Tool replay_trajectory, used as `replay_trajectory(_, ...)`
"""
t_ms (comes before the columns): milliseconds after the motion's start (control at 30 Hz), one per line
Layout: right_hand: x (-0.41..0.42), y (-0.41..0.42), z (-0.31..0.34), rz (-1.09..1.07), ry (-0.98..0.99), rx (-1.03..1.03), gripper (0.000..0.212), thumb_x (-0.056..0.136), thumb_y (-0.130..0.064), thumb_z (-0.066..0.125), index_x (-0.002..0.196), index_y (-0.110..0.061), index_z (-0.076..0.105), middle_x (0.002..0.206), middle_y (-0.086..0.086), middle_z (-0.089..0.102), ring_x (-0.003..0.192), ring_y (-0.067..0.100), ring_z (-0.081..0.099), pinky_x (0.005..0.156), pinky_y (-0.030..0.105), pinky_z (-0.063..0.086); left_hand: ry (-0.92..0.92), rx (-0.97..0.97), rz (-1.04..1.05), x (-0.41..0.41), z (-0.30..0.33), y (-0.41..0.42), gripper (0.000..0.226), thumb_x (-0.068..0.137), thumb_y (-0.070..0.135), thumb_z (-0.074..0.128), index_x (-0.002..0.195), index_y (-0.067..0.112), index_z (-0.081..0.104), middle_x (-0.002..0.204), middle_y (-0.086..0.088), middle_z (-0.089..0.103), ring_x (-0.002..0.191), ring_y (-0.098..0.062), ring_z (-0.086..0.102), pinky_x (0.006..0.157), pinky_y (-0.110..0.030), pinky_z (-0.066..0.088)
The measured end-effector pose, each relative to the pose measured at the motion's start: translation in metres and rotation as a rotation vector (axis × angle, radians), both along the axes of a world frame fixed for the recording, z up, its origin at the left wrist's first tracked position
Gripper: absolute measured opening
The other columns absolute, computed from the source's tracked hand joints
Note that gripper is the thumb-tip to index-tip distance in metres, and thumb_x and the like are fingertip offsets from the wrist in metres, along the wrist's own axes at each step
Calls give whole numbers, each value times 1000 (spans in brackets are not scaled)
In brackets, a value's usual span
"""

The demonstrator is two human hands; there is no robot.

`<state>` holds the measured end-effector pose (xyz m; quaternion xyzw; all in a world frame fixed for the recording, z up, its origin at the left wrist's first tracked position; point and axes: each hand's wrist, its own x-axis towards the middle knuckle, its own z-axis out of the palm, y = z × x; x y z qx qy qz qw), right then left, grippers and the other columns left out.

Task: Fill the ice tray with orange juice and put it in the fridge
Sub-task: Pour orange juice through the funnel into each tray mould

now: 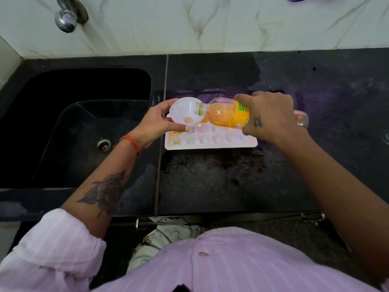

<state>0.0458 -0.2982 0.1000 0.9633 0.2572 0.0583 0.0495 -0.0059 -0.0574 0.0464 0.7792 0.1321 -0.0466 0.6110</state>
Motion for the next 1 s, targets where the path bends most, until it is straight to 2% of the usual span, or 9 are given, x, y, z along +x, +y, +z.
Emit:
replay_trajectory(233, 1, -2, 1, 1, 3, -3, 59, 80, -36, 69, 133, -31, 44, 106, 5, 63, 95, 28, 58, 67, 30, 31, -3, -4, -7, 2, -1, -1, 62, 69, 2, 78, 120, 26, 52, 127, -5, 57, 117, -22, 56, 89, -36, 54)
replay_trajectory(533, 3, -1, -2, -3, 52, 33, 66, 75, -40, 72, 134, -32, 42, 109, 5, 63, 98, 28, 58, 71, 32, 34, -1, -32, -16, 1, 0, -1, 61, 70, 2, 77, 119, 27, 52, 112, 7, 59, 106, -14, 59, 65, -15, 56)
replay_trajectory(667, 3, -2, -2, -20, 127, 87, 72, 69, -41, 75, 133, -33, 43, 110, 4, 63, 98, 28, 58, 70, 30, 35, -6, -39, -17, 3, 0, -2, 61, 69, 2, 78, 117, 29, 52, 111, 10, 59, 108, -15, 58, 67, -15, 56)
replay_trajectory(833, 1, -9, -5, -39, 184, 164, 79, 66, -43, 77, 136, -33, 41, 115, 5, 63, 102, 29, 57, 72, 30, 36, -6, -32, -4, 5, 1, -1, 64, 69, 2, 78, 124, 25, 53, 123, 2, 57, 115, -18, 55, 77, -22, 54)
replay_trajectory(1000, 0, -19, -5, -66, 199, 201, 82, 67, -45, 77, 138, -32, 40, 120, 6, 61, 106, 31, 56, 77, 33, 40, -28, -30, -14, 8, 2, -5, 68, 69, 0, 77, 129, 20, 52, 122, 2, 57, 106, -11, 57, 73, -17, 54)
